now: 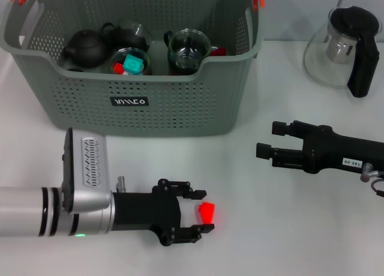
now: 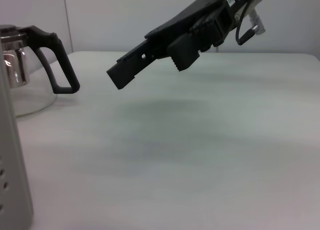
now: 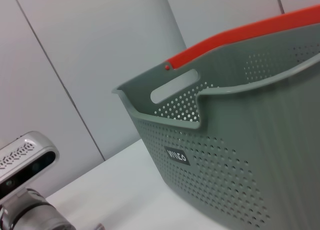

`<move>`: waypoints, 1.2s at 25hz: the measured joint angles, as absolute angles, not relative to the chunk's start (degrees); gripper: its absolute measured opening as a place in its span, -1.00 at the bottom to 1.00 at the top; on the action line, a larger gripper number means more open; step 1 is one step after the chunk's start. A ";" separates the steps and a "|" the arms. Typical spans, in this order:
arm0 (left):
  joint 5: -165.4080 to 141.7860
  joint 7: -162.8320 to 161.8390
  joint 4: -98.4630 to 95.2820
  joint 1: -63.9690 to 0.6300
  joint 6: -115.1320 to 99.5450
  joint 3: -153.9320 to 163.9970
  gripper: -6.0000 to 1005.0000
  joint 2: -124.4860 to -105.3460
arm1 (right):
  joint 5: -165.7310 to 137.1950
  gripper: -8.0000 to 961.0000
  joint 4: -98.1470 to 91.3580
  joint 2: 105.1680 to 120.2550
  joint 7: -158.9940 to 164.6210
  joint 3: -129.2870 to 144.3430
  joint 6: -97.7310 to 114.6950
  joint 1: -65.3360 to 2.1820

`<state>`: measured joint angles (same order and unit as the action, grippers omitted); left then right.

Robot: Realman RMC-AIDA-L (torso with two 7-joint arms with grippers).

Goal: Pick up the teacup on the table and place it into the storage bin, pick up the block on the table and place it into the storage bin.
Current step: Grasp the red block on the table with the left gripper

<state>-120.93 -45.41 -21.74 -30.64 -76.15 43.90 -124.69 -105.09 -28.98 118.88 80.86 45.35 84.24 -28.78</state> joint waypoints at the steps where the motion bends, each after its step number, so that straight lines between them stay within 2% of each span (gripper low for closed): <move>1: -120.93 -45.08 -21.24 -30.88 -75.70 43.85 0.25 -124.71 | -105.09 0.93 -28.96 118.86 80.86 45.35 84.23 -28.77; 29: -120.77 -45.17 -18.37 -32.48 -72.82 43.82 0.25 -124.79 | -105.47 0.93 -28.83 118.74 80.71 45.35 84.37 -28.44; 30: -120.66 -45.69 -18.38 -32.62 -72.69 43.88 0.20 -124.77 | -105.47 0.93 -28.83 118.74 80.71 45.35 84.38 -28.42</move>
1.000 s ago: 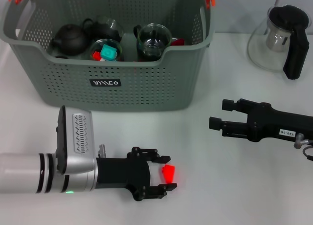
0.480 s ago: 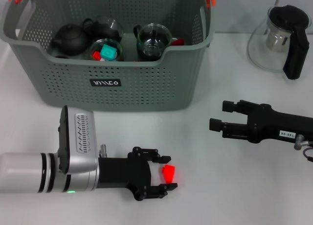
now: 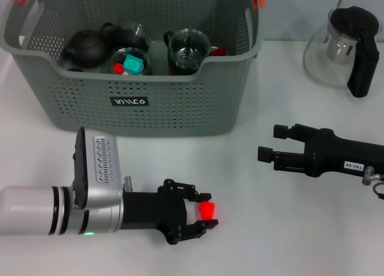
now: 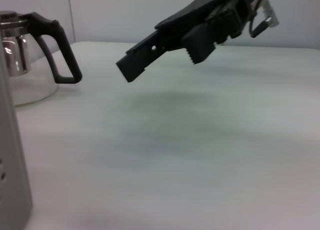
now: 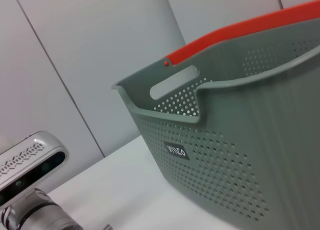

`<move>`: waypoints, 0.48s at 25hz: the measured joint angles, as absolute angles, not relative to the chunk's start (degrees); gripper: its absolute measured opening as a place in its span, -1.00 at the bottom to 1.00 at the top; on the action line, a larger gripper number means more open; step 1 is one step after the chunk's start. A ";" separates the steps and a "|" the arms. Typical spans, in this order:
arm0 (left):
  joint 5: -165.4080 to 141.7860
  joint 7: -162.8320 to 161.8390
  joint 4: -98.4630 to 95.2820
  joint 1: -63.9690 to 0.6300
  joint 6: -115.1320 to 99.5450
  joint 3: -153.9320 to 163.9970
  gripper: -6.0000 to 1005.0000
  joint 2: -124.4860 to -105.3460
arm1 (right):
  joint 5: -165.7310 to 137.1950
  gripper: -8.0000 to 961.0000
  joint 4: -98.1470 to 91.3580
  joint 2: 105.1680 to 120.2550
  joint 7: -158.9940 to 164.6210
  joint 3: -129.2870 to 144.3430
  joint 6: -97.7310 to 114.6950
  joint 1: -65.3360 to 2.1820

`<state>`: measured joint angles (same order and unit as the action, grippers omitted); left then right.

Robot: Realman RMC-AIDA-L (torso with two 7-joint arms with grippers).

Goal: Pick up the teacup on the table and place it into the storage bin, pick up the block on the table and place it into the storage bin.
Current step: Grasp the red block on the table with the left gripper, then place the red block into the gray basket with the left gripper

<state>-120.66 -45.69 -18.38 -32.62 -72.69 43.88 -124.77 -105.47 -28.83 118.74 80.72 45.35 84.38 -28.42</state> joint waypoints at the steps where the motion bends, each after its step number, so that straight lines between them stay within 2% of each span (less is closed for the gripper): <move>1: -120.59 -46.02 -18.39 -32.74 -72.52 43.94 0.15 -124.75 | -105.47 0.93 -28.83 118.74 80.72 45.35 84.38 -28.41; 4: -120.54 -46.30 -18.42 -32.88 -72.32 44.09 -0.01 -124.71 | -105.47 0.93 -28.83 118.74 80.78 45.35 84.38 -28.37; 8: -120.45 -48.18 -19.87 -32.42 -75.54 43.63 -0.06 -124.40 | -105.47 0.93 -28.84 118.74 80.83 45.35 84.40 -28.22; 12: -119.81 -52.24 -26.19 -30.39 -90.66 39.29 -0.08 -122.91 | -105.46 0.93 -28.95 118.74 80.78 45.35 84.54 -28.04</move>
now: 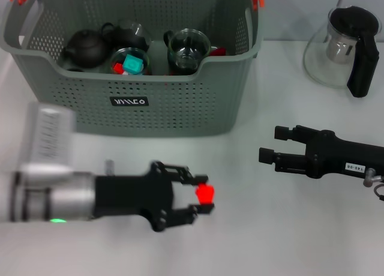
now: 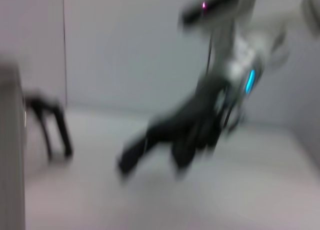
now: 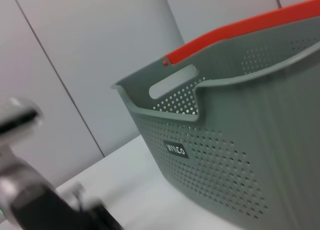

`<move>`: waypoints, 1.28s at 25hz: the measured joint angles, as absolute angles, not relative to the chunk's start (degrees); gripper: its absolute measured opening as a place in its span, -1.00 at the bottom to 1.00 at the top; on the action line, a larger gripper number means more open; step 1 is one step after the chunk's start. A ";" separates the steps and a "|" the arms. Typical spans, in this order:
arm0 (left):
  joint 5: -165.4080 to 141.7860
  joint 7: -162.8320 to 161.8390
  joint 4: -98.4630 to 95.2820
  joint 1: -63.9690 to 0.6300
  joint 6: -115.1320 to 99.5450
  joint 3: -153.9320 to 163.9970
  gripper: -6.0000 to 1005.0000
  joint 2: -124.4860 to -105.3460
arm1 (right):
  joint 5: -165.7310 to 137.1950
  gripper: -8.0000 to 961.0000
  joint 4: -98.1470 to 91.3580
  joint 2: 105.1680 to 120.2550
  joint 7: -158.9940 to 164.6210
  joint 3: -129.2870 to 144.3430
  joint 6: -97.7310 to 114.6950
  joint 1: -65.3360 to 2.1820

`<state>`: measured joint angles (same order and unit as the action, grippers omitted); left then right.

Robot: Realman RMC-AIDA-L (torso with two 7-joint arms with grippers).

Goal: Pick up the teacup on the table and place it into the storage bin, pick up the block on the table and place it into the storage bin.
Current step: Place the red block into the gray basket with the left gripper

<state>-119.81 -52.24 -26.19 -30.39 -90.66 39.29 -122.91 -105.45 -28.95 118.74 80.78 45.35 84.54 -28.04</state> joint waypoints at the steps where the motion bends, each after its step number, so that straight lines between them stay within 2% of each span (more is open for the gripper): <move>1: -119.65 -52.70 -27.30 -30.17 -95.27 36.99 -0.08 -122.42 | -105.43 0.93 -28.94 118.74 80.65 45.35 84.54 -28.04; 7: -112.51 -59.17 -29.34 -33.39 -116.19 23.45 -0.08 -118.19 | -105.34 0.93 -28.93 118.75 80.43 45.37 84.51 -28.32; 9: -106.97 -62.61 -29.24 -34.81 -117.03 22.31 -0.08 -117.60 | -105.40 0.93 -29.04 118.94 80.38 45.54 84.46 -28.51; 15: -93.65 -70.44 -32.11 -39.06 -110.65 21.61 -0.08 -117.48 | -105.43 0.93 -29.03 118.89 80.35 45.49 84.99 -28.56; 20: -94.02 -82.09 -42.81 -41.21 -92.57 27.63 -0.08 -117.00 | -105.32 0.93 -29.28 118.85 80.36 45.38 85.59 -28.29; 25: -108.29 -96.51 -55.86 -41.17 -76.07 38.60 -0.08 -116.51 | -105.20 0.93 -29.47 118.86 80.41 45.35 85.65 -28.58; 32: -130.99 -105.20 -61.07 -42.51 -65.36 47.43 -0.07 -118.15 | -105.15 0.93 -29.47 118.77 80.48 45.34 85.67 -28.78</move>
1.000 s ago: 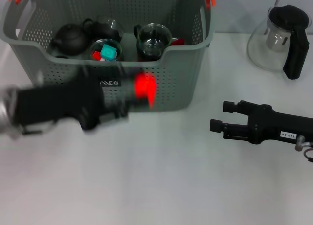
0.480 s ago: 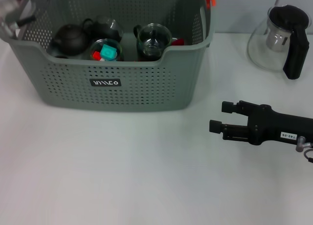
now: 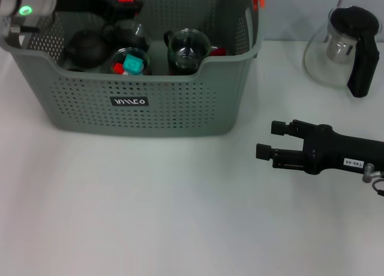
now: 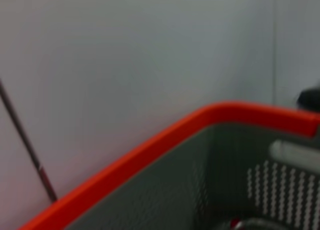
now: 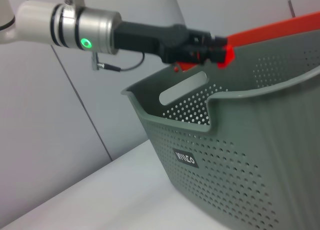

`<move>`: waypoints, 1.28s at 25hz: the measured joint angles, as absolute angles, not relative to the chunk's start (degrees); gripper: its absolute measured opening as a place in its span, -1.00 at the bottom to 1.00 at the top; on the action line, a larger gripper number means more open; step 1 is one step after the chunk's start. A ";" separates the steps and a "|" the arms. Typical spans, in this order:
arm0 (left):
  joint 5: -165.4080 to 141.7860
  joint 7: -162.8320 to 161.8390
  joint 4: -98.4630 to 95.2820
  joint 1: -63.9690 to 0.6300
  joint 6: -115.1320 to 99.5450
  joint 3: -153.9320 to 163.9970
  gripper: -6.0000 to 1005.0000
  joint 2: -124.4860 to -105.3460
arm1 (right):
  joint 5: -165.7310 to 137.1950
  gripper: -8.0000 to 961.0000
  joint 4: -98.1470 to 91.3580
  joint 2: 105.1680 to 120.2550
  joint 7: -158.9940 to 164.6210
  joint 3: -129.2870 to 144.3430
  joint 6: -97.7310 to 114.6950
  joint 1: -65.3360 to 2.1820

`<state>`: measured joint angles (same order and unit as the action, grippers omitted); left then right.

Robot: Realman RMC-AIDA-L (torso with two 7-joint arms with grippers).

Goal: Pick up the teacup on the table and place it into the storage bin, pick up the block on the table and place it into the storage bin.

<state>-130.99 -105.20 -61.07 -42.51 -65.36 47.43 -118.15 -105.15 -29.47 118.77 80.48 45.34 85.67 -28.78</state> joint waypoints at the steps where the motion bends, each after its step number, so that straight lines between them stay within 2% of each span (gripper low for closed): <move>1: -132.85 -106.20 -60.84 -42.59 -63.84 48.43 -0.07 -118.49 | -105.14 0.93 -29.47 118.76 80.48 45.32 85.63 -28.80; 6: -135.51 -107.90 -60.28 -42.76 -59.89 49.89 -0.06 -120.00 | -105.11 0.93 -29.46 118.74 80.55 45.15 85.31 -28.83; 15: -131.10 -108.80 -64.04 -40.33 -59.81 49.16 -0.05 -121.03 | -105.11 0.93 -29.44 118.73 80.53 44.47 85.27 -28.83; 21: -99.87 -98.62 -62.24 -34.01 -71.84 40.58 0.48 -120.64 | -105.11 0.93 -29.44 118.80 80.40 44.38 85.36 -28.62; 24: -88.38 -91.81 -51.81 -33.54 -82.68 33.66 0.62 -119.31 | -105.11 0.93 -29.44 118.85 80.34 44.13 85.56 -28.59; 26: -85.73 -86.21 -42.52 -33.93 -90.76 29.71 0.72 -117.67 | -105.11 0.93 -29.44 118.93 80.21 43.93 85.61 -28.58; 29: -87.40 -76.27 -32.08 -33.11 -99.40 27.78 0.72 -116.55 | -105.13 0.93 -29.37 119.08 79.67 43.80 85.65 -28.72; 32: -92.74 -67.22 -29.83 -29.77 -104.07 28.65 0.71 -117.95 | -105.23 0.93 -29.35 119.26 79.42 43.86 85.68 -28.80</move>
